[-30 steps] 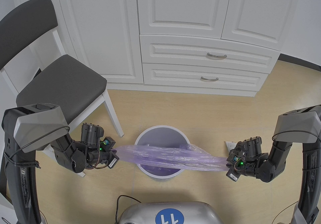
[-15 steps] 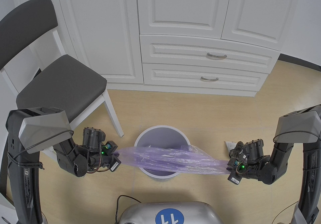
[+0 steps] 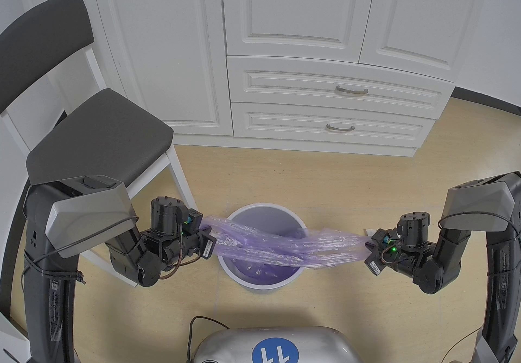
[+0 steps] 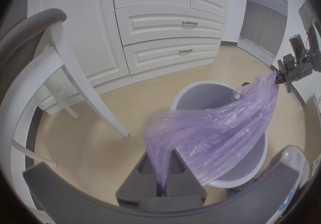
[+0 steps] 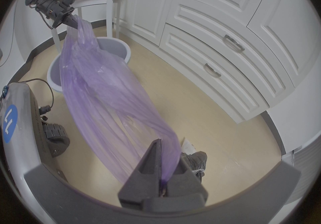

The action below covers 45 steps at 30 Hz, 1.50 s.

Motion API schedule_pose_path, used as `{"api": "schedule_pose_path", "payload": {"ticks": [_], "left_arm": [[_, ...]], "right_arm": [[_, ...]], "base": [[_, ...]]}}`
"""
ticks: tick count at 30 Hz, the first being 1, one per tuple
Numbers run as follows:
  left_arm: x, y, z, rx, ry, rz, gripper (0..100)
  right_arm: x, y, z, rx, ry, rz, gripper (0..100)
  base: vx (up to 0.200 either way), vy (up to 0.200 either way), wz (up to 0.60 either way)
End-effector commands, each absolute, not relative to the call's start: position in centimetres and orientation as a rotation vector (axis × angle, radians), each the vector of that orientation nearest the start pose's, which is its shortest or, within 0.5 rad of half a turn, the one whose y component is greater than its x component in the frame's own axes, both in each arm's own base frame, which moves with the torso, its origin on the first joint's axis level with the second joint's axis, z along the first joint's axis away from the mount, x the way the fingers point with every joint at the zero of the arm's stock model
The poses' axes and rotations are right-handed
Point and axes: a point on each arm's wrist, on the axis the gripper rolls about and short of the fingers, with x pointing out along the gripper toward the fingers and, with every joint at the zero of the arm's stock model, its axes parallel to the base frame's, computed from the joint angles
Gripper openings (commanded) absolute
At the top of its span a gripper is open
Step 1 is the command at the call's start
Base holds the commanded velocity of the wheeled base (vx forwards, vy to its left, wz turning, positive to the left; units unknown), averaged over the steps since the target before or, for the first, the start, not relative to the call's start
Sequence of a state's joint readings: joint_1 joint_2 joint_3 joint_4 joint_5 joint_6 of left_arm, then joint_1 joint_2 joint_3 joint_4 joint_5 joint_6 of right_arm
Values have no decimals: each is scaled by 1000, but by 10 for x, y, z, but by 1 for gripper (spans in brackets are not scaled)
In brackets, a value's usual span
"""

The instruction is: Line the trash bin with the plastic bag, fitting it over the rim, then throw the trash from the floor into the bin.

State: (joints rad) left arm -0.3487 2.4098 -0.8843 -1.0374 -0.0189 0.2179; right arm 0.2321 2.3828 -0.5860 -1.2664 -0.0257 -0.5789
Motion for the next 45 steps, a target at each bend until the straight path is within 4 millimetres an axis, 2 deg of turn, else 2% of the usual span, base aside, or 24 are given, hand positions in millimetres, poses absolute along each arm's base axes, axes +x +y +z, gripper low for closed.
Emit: {"api": "schedule_pose_path", "payload": {"ticks": [1, 6, 15, 24, 38, 45], "left_arm": [[365, -141, -25, 305, 475, -434, 0], [353, -128, -35, 406, 574, -489, 0], [337, -122, -35, 487, 767, -542, 0], [328, -110, -38, 574, 803, -610, 0], [323, -108, -43, 607, 817, -638, 0], [331, -112, -51, 597, 805, -628, 0]], "right_arm": [[322, 72, -41, -648, 505, 365, 0], [304, 63, -50, -796, 586, 430, 0], [289, 60, -57, -884, 692, 511, 0], [273, 58, -56, -949, 700, 598, 0], [263, 58, -54, -994, 710, 638, 0], [279, 61, -54, -985, 675, 599, 0]], "base": [[0, 0, 0], [0, 0, 0], [0, 0, 0], [0, 0, 0], [0, 0, 0], [0, 0, 0]]}}
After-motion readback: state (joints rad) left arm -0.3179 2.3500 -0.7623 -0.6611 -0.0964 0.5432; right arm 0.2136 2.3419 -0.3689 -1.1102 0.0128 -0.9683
